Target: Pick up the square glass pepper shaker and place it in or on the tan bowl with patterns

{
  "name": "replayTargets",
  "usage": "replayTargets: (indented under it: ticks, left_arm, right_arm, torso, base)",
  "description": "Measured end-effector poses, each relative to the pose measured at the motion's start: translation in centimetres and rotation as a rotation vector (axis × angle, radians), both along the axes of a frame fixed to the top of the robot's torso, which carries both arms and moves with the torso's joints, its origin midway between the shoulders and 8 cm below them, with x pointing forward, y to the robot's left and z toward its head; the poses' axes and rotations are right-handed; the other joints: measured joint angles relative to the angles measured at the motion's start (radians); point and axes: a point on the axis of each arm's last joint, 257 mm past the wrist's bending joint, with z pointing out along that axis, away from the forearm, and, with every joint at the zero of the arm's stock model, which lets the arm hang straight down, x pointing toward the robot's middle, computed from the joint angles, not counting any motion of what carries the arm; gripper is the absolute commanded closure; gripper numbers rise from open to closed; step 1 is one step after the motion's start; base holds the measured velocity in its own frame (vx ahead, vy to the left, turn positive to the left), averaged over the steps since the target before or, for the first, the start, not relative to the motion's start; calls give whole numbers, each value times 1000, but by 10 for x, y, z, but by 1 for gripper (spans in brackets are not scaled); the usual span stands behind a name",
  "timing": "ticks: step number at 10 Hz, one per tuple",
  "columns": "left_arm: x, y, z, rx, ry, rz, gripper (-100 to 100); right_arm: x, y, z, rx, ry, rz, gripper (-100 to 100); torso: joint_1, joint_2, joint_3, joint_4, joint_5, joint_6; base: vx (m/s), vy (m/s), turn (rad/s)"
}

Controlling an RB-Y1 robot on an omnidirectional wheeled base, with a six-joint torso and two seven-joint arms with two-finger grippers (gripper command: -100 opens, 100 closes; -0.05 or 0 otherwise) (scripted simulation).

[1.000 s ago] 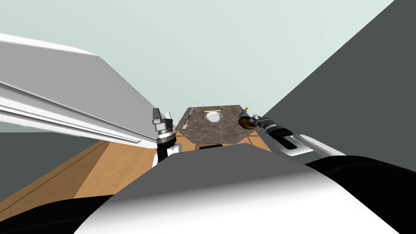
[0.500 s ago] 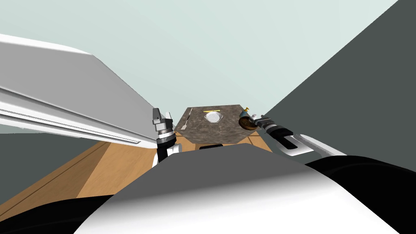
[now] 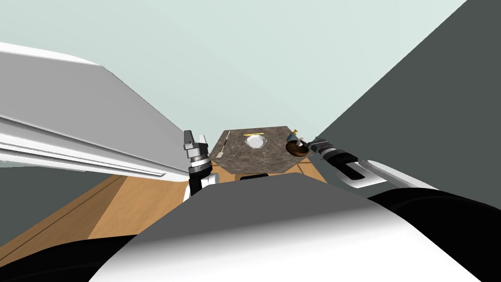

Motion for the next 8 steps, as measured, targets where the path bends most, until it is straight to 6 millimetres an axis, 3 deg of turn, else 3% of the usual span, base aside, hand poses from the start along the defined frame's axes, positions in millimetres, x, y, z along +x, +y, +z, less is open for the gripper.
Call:
replayTargets:
  ticks: [6,7,8]
  left_arm:
    - [0,0,0,0,0,0,0]
    - [0,0,0,0,0,0,0]
    - [0,0,0,0,0,0,0]
  right_arm:
    - [-1,23,33,3,0,43,-100]
    - [-1,23,34,4,-1,43,0]
    - [-1,23,34,4,-1,43,0]
  torso:
    - [0,0,0,0,0,0]
    - [0,1,0,0,0,0]
    - [1,2,1,0,0,0]
  base:
    - [26,-12,-56]
    - [0,0,0]
    - [0,0,0]
